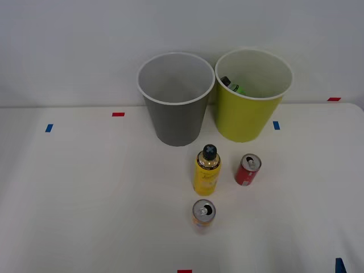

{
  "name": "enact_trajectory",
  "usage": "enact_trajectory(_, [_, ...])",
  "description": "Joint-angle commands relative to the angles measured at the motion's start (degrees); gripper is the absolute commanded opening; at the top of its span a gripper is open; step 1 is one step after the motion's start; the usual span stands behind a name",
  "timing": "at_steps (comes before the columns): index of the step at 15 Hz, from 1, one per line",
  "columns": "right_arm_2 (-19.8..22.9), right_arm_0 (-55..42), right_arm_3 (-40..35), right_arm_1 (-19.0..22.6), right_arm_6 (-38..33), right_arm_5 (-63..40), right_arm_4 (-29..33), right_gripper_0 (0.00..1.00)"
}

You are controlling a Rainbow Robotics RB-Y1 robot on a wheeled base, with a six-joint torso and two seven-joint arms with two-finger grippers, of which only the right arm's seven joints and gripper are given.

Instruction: Put cans in the gray bin, plastic bottles in the light green bin

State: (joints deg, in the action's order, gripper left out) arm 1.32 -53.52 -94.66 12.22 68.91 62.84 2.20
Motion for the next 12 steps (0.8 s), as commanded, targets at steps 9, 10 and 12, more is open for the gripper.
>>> enact_trajectory(9, [-0.9, 1.2, 1.7, -0.9, -0.1, -0.7, -0.3, 1.00])
enact_trajectory(10, [-1.2, 1.3, 2.5, -0.9, 0.0, 0.6, -1.8, 1.00])
enact_trajectory(12, [-4.7, 0.9, 3.0, 0.3, 0.8, 3.5, -5.5, 1.00])
